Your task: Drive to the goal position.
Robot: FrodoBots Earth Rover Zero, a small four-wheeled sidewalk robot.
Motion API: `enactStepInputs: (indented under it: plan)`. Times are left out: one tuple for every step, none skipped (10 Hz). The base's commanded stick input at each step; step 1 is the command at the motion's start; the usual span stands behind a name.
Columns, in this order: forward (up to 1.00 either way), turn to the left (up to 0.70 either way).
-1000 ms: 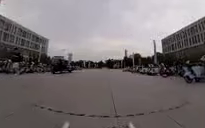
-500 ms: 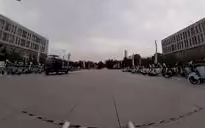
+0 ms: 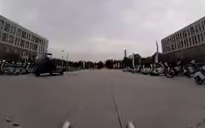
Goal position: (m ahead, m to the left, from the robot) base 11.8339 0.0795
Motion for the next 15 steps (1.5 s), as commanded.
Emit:
enactStepInputs:
  plan:
    - [0.60, 0.00]
    - [0.60, 0.00]
    - [0.60, 0.00]
    - [0.60, 0.00]
    - [0.60, 0.00]
    - [0.60, 0.00]
    - [0.60, 0.00]
    - [0.60, 0.00]
    - [0.60, 0.00]
    - [0.60, 0.00]
    - [0.60, 0.00]
    - [0.60, 0.00]
    - [0.60, 0.00]
    - [0.60, 0.00]
    - [0.60, 0.00]
